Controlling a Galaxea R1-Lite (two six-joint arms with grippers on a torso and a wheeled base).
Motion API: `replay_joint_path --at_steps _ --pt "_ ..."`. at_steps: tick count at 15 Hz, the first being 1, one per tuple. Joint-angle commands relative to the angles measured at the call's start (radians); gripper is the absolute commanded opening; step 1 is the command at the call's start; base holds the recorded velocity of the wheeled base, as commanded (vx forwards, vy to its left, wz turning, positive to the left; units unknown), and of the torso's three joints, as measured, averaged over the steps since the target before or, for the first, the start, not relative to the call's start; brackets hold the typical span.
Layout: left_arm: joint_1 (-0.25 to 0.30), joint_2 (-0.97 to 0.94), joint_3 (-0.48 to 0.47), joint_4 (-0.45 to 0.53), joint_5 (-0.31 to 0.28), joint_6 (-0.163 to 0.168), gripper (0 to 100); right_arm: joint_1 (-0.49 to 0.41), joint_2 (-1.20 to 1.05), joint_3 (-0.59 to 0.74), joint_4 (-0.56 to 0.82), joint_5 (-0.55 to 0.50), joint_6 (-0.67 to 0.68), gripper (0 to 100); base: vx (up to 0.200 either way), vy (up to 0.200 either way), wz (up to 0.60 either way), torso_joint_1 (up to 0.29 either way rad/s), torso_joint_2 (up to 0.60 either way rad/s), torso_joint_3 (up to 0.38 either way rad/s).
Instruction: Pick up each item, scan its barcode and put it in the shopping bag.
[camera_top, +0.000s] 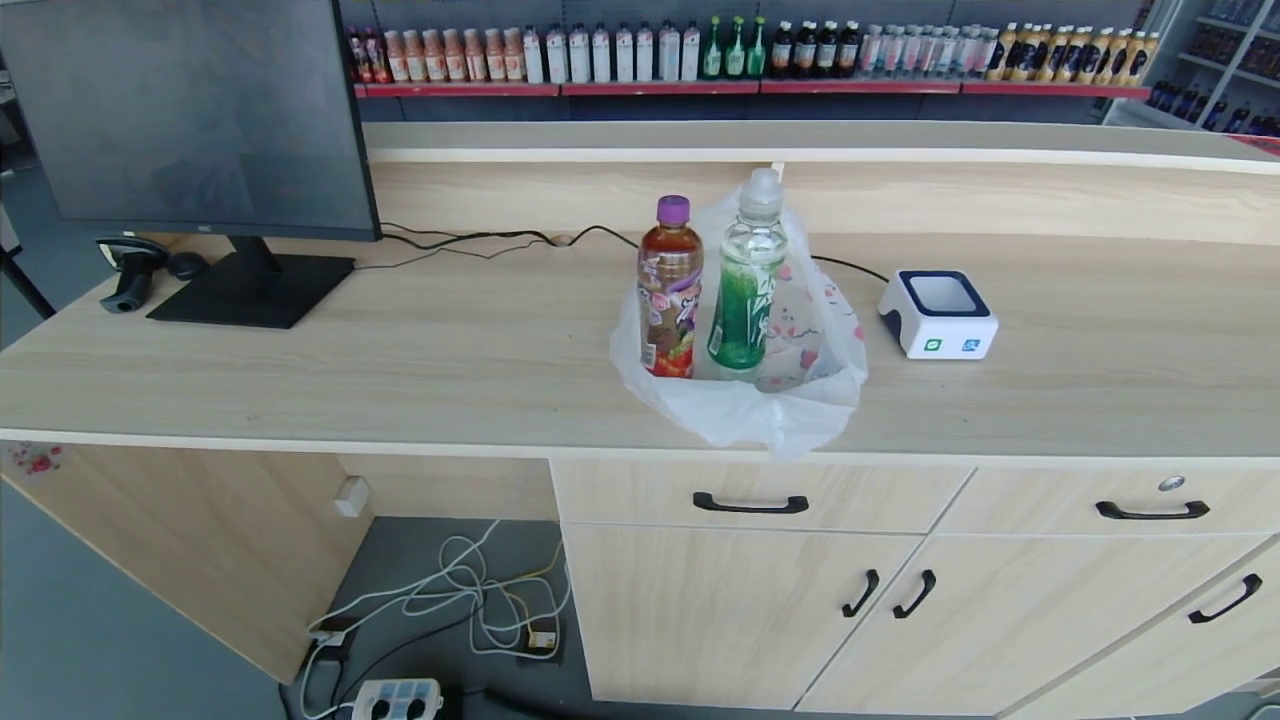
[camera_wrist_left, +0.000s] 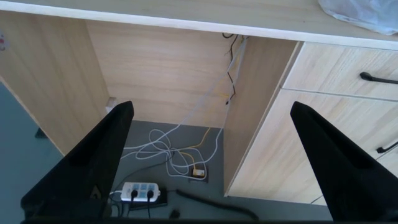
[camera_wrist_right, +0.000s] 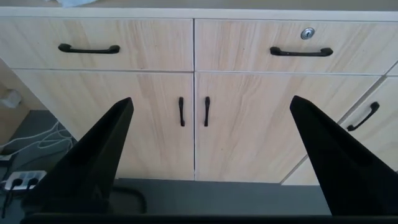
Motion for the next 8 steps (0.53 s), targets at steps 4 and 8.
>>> replay_joint_path --at_steps 4,8 --pt "-0.002 0.000 0.000 0.000 0.000 0.000 100 0.000 0.002 0.000 0.000 0.000 -0.001 100 0.000 -0.200 0.00 0.006 0.00 0.004" --pt "0.000 0.000 0.000 0.000 0.000 0.000 100 0.000 0.002 0.001 0.000 0.000 0.004 100 0.000 -0.200 0.00 0.006 0.01 0.005"
